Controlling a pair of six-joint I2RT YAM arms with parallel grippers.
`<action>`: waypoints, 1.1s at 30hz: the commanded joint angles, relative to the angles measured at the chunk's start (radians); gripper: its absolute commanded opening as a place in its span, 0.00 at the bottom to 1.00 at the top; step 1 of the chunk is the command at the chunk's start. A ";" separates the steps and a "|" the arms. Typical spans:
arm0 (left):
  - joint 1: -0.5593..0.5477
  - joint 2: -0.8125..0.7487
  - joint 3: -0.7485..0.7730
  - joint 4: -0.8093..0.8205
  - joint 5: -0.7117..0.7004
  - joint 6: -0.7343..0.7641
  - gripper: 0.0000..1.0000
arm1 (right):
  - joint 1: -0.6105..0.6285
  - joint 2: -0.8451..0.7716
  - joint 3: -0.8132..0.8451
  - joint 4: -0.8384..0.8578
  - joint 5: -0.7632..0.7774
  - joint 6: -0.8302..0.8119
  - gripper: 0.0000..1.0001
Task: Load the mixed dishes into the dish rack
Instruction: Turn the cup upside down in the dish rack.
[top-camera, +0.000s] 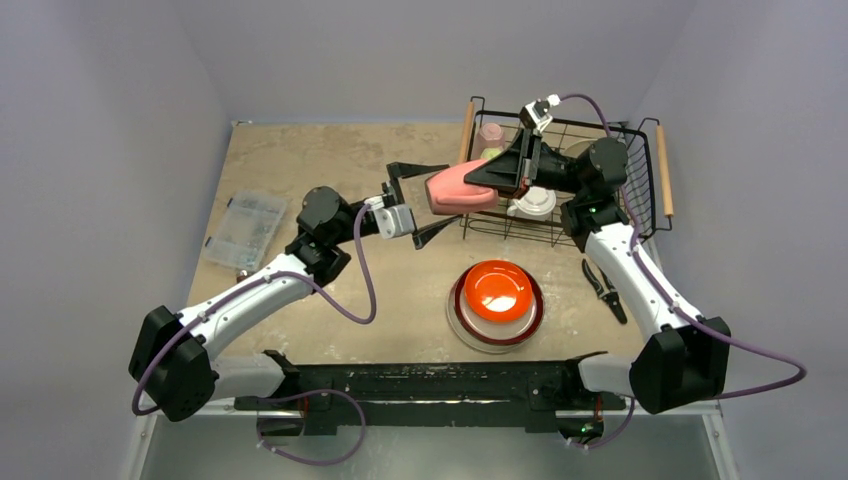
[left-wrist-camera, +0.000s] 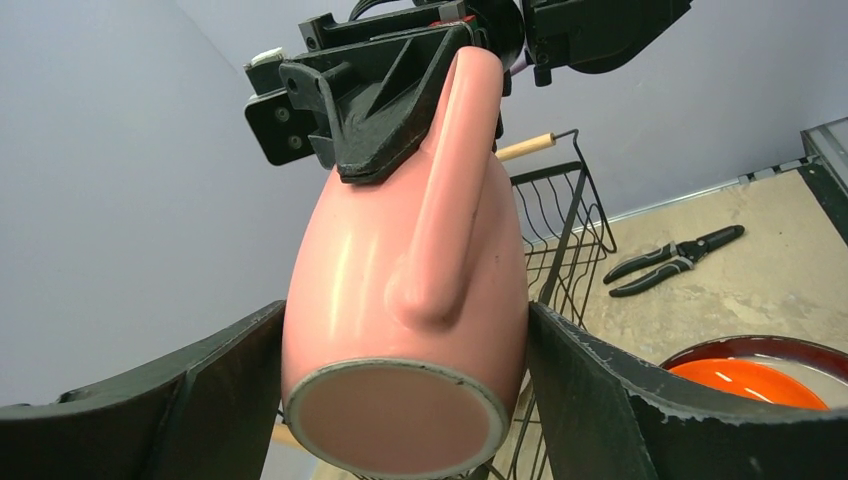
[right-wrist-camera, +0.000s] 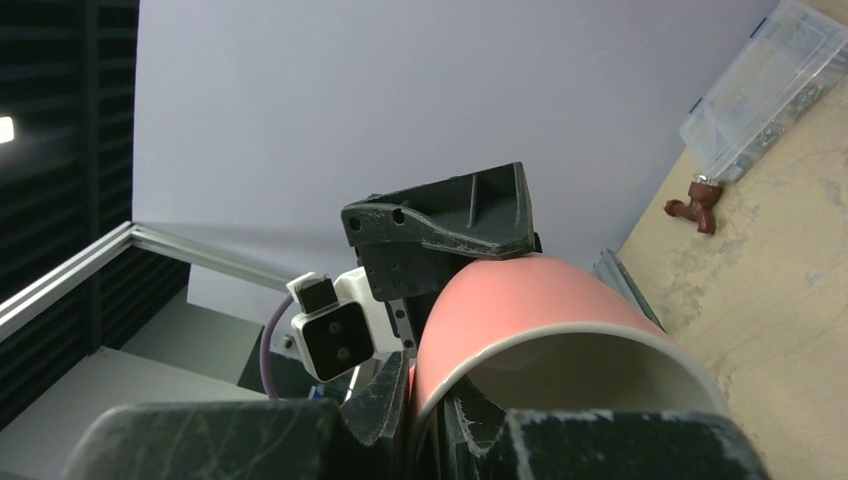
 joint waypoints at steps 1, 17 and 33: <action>0.000 0.004 0.009 0.071 -0.014 0.006 0.80 | 0.020 -0.033 0.023 0.113 0.007 0.058 0.00; -0.002 -0.030 0.124 -0.271 -0.089 0.080 0.00 | -0.057 -0.033 0.134 -0.536 0.056 -0.535 0.47; -0.153 0.390 0.818 -1.045 -0.449 0.211 0.00 | -0.394 -0.104 0.320 -1.211 0.805 -1.185 0.85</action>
